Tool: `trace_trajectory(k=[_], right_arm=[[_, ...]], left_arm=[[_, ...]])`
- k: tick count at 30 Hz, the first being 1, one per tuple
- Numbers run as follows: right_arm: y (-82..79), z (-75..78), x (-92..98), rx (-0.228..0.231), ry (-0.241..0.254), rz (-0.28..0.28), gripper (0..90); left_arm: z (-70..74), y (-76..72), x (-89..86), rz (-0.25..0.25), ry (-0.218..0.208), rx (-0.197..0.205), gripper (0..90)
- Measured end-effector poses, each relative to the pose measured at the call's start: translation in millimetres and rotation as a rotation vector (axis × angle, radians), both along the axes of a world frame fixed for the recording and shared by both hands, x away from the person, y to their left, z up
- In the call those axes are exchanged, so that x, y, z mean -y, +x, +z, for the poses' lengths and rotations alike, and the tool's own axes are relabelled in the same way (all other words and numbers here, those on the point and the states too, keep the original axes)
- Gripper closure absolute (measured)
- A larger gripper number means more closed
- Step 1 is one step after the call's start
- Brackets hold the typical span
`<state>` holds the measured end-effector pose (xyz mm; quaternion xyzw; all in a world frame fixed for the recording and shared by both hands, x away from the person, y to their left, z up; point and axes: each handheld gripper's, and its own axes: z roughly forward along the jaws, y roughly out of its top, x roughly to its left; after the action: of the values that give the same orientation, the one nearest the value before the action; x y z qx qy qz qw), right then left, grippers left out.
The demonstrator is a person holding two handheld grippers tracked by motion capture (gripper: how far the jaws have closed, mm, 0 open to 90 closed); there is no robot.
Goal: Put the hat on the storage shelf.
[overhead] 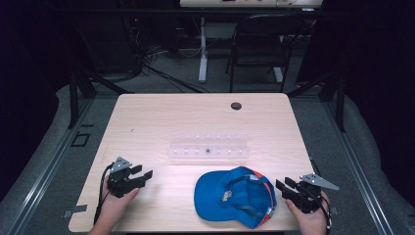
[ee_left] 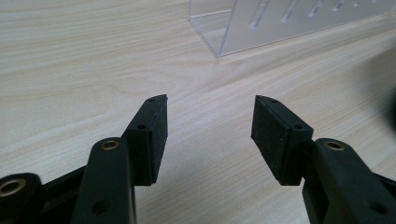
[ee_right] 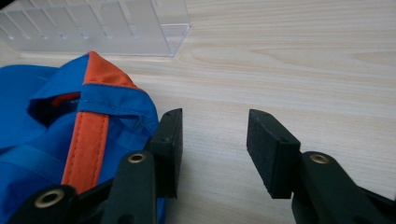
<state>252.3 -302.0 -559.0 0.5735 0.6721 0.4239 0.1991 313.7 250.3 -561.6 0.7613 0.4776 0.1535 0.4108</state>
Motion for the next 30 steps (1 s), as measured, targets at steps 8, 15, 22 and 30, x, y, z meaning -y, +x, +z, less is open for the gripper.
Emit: trace_trajectory(k=[8, 15, 22, 30], right_arm=[[7.7, 4.8, 2.8, -0.114, 0.055, 0.019, 58.0], [11.3, 20.2, 6.7, -0.236, 0.119, 0.067, 57.8], [12.0, 38.9, 7.8, -0.294, 0.123, 0.103, 57.8], [13.6, 48.9, 2.6, -0.318, 0.128, 0.12, 60.6]], left_arm=[[0.6, -1.4, 0.5, 0.012, -0.001, -0.009, 44.2], [0.2, -1.5, 1.6, 0.014, 0.007, -0.004, 44.2], [-0.6, -1.2, 2.4, 0.005, 0.011, -0.009, 44.2], [-0.8, -1.2, 2.9, 0.005, 0.009, -0.01, 44.1]])
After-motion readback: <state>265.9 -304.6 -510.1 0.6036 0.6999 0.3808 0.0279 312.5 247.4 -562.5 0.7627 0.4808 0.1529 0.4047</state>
